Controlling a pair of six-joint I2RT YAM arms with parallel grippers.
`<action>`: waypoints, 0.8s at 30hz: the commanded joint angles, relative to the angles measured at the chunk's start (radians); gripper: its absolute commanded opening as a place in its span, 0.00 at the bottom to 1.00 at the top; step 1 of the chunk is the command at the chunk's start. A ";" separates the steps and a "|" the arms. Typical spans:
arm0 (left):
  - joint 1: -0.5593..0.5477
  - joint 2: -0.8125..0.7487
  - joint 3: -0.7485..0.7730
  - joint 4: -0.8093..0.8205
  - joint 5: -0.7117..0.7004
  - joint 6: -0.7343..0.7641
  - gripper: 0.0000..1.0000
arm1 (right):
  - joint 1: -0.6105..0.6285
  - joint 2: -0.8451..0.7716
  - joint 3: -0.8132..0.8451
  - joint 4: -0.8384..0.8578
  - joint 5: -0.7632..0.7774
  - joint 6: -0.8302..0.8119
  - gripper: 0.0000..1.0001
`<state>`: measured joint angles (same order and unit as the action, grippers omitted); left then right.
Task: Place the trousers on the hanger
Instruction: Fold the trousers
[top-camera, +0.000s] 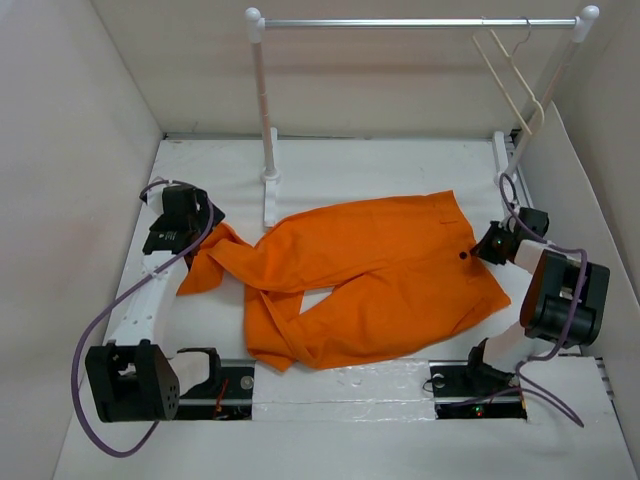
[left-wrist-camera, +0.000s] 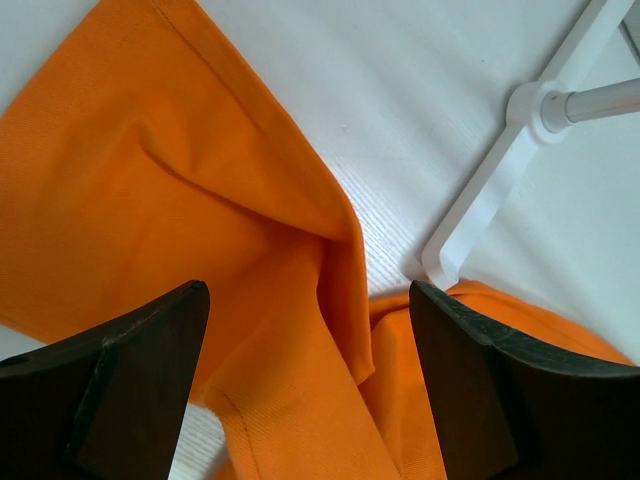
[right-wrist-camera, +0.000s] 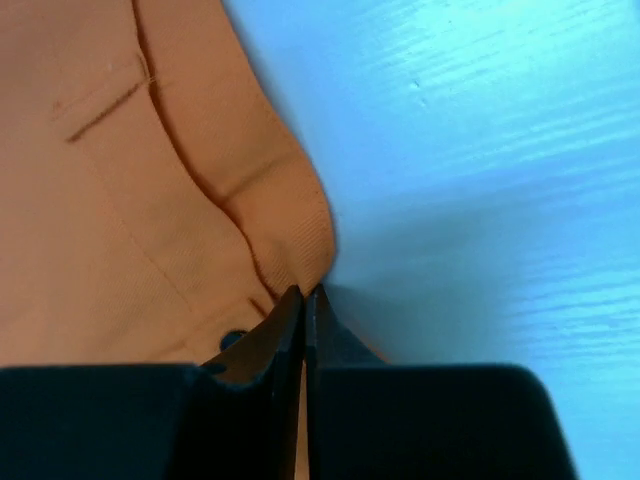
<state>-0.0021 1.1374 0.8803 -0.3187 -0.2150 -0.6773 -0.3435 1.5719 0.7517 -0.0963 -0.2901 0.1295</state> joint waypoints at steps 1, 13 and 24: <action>0.007 -0.001 0.025 0.063 0.022 -0.027 0.77 | -0.104 -0.034 -0.075 -0.006 -0.133 0.010 0.00; 0.007 0.030 0.022 0.029 0.002 0.018 0.77 | -0.259 -0.565 0.038 -0.299 0.192 0.074 0.00; 0.079 0.192 0.003 0.007 -0.098 0.039 0.84 | -0.112 -0.627 0.002 -0.321 0.068 0.064 0.66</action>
<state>0.0406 1.3022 0.8795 -0.3107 -0.2962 -0.6559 -0.5533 1.0096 0.7506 -0.4271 -0.1688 0.2024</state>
